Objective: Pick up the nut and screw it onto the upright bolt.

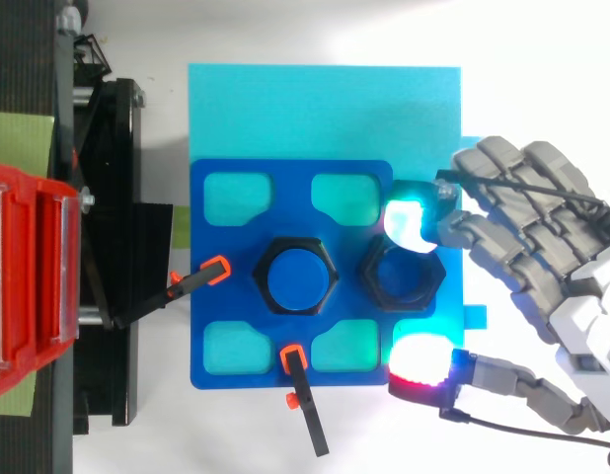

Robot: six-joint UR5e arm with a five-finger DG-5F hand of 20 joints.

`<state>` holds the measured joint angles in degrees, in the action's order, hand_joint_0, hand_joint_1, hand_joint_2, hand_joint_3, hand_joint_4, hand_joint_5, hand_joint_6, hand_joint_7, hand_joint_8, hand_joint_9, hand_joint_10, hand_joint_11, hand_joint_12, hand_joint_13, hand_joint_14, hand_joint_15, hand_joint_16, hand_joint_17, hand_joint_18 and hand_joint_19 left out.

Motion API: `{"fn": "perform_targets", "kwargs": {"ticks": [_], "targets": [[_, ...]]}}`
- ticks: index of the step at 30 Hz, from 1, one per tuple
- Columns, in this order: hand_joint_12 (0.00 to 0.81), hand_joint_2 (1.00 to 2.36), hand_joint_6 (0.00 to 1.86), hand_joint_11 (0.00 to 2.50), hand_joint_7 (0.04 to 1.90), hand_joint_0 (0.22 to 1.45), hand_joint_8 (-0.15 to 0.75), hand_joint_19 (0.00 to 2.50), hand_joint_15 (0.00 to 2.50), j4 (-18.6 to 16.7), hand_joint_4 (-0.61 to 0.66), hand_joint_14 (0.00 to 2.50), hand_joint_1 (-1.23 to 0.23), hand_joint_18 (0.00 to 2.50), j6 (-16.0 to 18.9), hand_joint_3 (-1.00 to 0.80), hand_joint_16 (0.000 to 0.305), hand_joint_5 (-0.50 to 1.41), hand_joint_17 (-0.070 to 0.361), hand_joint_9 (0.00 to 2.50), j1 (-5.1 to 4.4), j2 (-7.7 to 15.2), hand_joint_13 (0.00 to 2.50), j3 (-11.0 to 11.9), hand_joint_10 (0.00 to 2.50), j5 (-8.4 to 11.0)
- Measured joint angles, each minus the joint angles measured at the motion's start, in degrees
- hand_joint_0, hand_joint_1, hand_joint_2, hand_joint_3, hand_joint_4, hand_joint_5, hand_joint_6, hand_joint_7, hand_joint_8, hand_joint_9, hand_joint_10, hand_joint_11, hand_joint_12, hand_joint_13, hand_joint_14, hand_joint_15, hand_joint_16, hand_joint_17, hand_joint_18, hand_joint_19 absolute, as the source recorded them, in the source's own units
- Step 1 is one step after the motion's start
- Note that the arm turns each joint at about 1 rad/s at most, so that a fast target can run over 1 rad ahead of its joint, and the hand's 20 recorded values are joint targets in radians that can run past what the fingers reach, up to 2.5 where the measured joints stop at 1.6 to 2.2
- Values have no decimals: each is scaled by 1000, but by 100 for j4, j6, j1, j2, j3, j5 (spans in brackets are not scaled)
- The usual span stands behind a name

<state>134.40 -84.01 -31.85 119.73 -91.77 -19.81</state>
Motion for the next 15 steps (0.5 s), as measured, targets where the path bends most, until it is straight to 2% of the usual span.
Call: {"fn": "perform_targets", "kwargs": {"ticks": [7,15], "targets": [[402,1000,502,0,739,439,320,0,0,63,244,0,-725,219,-1,-500,54,-253,121,280,38,32,279,17,0,-29],[396,1000,502,0,798,449,321,0,0,40,263,0,-725,252,-1,-500,53,-237,119,319,98,37,304,19,1,-154]]}}
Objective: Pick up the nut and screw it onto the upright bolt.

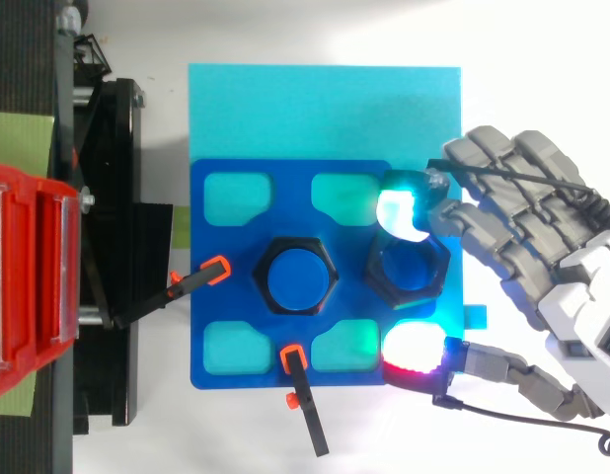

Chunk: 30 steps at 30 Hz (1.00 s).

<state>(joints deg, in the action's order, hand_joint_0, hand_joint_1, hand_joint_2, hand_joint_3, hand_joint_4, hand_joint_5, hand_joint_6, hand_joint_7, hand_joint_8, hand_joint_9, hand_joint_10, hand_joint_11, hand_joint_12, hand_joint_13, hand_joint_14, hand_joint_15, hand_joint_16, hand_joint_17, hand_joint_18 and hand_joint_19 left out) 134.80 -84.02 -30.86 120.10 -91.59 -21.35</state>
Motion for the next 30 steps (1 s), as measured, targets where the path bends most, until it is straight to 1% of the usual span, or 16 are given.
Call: {"fn": "perform_targets", "kwargs": {"ticks": [8,12,19,30], "targets": [[398,1000,502,0,766,454,319,0,0,-5,253,0,-696,264,-25,-500,53,-240,120,326,9,-1,316,1,0,-16],[400,1000,502,0,749,454,318,0,0,19,244,0,-685,264,-82,-500,53,-243,120,324,9,-1,319,40,1,-15],[404,1000,502,0,717,454,315,0,0,267,228,0,-676,261,-106,-500,54,-248,122,312,9,-3,318,143,0,-17],[406,1000,502,0,696,456,311,21,0,380,216,0,-679,265,-103,-500,56,-252,125,296,10,-4,311,158,0,-107]]}}
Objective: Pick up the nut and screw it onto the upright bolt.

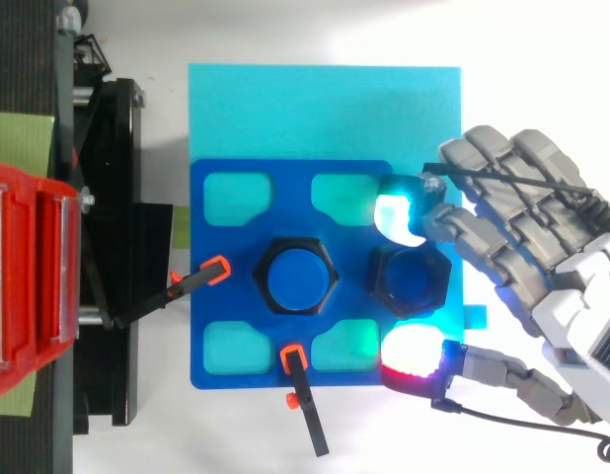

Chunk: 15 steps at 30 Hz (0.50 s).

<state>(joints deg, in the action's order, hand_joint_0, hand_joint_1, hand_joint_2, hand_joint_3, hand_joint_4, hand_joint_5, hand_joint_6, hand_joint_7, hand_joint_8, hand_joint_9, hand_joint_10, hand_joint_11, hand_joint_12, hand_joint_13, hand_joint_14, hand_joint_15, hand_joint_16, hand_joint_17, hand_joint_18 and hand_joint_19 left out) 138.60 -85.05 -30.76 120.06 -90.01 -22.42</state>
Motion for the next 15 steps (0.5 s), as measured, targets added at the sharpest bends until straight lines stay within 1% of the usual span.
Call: {"fn": "perform_targets", "kwargs": {"ticks": [6,9,15], "targets": [[405,1000,502,0,697,457,310,27,0,197,216,0,-675,262,64,-500,56,-252,126,292,-1,0,309,1,0,-83],[404,1000,502,0,699,460,311,39,0,281,220,0,-674,268,117,-500,56,-249,126,296,-1,0,310,1,0,-99],[401,1000,502,0,717,468,310,58,0,342,233,0,-660,283,178,-500,55,-240,124,319,-2,-1,326,1,0,-104]]}}
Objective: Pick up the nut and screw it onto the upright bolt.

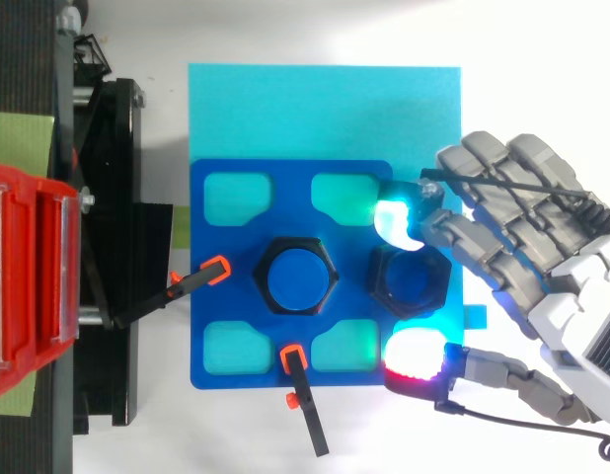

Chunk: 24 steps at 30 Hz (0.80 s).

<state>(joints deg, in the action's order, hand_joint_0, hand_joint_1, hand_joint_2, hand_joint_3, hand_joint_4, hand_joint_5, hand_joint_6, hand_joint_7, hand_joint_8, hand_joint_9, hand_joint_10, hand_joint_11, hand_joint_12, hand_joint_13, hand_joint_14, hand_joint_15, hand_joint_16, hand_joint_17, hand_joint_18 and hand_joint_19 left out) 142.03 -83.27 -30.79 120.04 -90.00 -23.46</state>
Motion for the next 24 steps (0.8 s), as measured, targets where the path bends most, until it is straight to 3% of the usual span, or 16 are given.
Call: {"fn": "perform_targets", "kwargs": {"ticks": [13,24], "targets": [[397,1000,502,0,760,483,317,94,0,187,260,0,-643,326,75,-500,54,-215,121,370,0,-6,363,0,0,-1],[378,1000,504,89,978,536,325,145,25,305,318,0,-638,448,118,-500,49,-164,111,535,-1,-15,486,1,3,-2]]}}
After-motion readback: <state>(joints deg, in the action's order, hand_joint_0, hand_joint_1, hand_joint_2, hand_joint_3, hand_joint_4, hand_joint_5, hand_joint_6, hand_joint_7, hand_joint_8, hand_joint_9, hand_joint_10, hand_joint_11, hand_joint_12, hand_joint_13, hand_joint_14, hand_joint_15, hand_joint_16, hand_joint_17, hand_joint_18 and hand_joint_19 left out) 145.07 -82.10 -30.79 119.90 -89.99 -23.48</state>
